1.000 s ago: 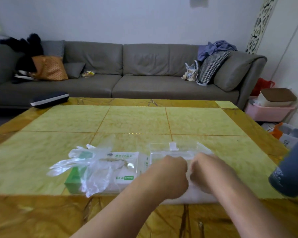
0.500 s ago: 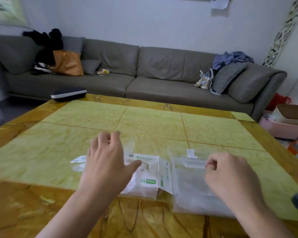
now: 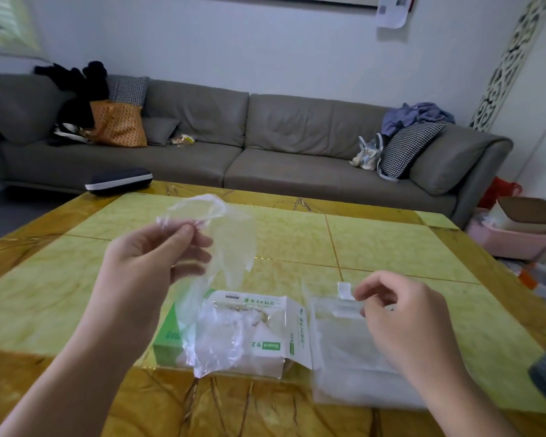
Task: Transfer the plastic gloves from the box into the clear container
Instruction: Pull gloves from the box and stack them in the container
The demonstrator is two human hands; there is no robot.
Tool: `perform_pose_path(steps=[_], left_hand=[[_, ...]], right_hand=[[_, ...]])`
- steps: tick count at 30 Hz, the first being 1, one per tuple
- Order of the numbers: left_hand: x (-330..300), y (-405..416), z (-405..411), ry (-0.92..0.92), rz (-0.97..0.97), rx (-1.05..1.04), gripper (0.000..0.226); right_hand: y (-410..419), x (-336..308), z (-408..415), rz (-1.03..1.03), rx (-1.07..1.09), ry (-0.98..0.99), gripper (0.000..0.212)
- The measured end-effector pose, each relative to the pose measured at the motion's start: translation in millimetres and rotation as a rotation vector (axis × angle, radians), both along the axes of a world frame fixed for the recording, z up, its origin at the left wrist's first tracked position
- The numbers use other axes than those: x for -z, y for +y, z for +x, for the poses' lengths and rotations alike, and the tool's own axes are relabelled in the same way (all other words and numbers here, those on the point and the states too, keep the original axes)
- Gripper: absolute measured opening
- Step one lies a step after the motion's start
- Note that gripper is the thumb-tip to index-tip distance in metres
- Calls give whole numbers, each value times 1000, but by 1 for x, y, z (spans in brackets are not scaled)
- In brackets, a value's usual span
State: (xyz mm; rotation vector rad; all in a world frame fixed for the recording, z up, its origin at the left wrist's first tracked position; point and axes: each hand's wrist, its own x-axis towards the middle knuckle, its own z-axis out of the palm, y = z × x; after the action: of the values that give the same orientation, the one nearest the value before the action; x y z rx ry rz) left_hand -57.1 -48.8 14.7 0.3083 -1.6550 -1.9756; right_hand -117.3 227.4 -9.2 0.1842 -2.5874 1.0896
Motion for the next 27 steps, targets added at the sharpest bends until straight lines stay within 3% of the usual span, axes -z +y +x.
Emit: perform_pose_path(steps=[3,9,11,14,15,17,19,21,23,27], left_hand=[[-9,-1,-1,47,37,23,17],[-30,29,-4,130,-199,-17,17],[-37,50,-4,141,-459,-91,15],[-41,98,-2,256,-1082,-158,19],[-38,115,-3,263,-1276,-138,22],[-22,150,-8,153,-1526,-20,24],[-1,173,-13,56,-1644,77,38],[18,191,-17,58,-1688,186,45],[27,201,-16,46,-1644,275,37],[40,199,-28,-105,-1284,301,26]], right_hand=[[6,-5,0,-94,-46,-11,38],[14,-12,4,-275,-212,-68,38],[17,-15,3,-378,-278,-111,36],[27,-24,1,-740,-430,-299,23],[31,-27,0,-834,-473,-393,35],[43,-31,-1,-814,-490,-512,60],[49,-32,0,-623,-459,-522,52],[57,-26,-5,-544,-323,-501,30],[65,-14,-16,-484,-182,-465,16],[83,5,-36,-425,-79,-456,12]])
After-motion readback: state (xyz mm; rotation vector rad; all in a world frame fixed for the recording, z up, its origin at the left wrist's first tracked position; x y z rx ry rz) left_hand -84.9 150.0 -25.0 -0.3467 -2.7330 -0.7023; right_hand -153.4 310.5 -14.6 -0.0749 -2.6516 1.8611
